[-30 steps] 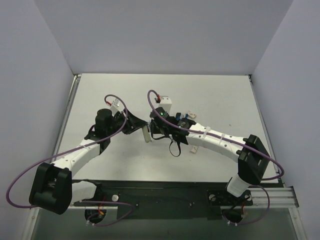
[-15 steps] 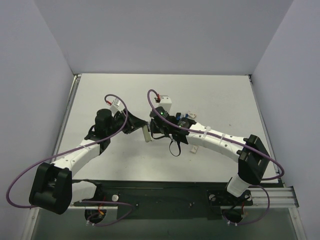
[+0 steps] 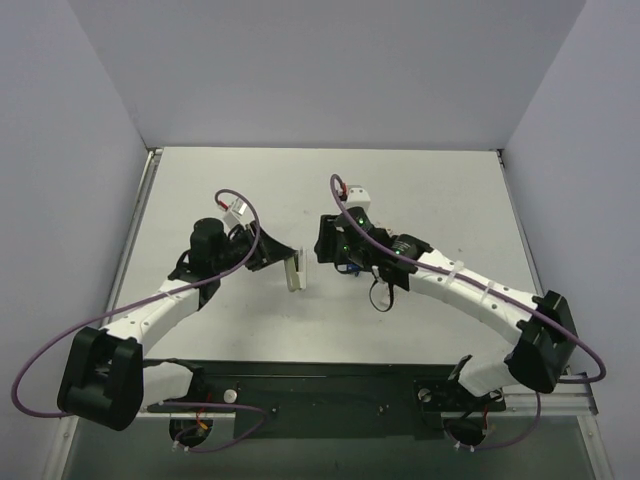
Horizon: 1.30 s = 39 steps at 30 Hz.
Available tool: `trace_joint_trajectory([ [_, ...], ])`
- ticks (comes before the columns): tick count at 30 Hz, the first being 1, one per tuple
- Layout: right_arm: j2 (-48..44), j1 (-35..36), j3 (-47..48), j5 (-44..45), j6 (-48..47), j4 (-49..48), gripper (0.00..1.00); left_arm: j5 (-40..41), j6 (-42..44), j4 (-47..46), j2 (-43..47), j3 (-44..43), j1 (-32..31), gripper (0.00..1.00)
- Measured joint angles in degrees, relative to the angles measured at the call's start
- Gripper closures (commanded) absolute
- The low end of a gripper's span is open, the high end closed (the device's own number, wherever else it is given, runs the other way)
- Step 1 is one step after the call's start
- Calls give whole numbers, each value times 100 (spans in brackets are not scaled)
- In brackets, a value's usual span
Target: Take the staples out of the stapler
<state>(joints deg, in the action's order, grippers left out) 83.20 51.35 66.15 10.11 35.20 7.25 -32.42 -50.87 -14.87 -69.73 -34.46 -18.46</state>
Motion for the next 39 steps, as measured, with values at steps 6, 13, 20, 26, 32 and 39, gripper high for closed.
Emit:
trace_joint_trajectory([
  [6, -739, -509, -326, -601, -713, 221, 48, -658, 337, 118, -57, -74, -26, 100],
  [13, -1554, -557, -466, -1609, -1705, 640, 48, -1475, 785, 326, -269, -487, -343, 100],
  [20, -1762, -564, -466, -2677, -2350, 1058, 48, -1825, 1648, 1191, -409, -1340, -1180, 100],
  [26, -1919, -651, -466, -3366, -2627, 1211, 49, -2006, 2175, 1637, -409, -1661, -1532, 100],
  [32, -2227, -953, -466, -4151, -2671, 1294, 49, -2129, 2472, 1943, -396, -1661, -1589, 100],
  [39, -2238, -1158, -466, -4819, -2658, 1362, 52, -2354, 2522, 1917, -133, -1657, -1650, 100],
])
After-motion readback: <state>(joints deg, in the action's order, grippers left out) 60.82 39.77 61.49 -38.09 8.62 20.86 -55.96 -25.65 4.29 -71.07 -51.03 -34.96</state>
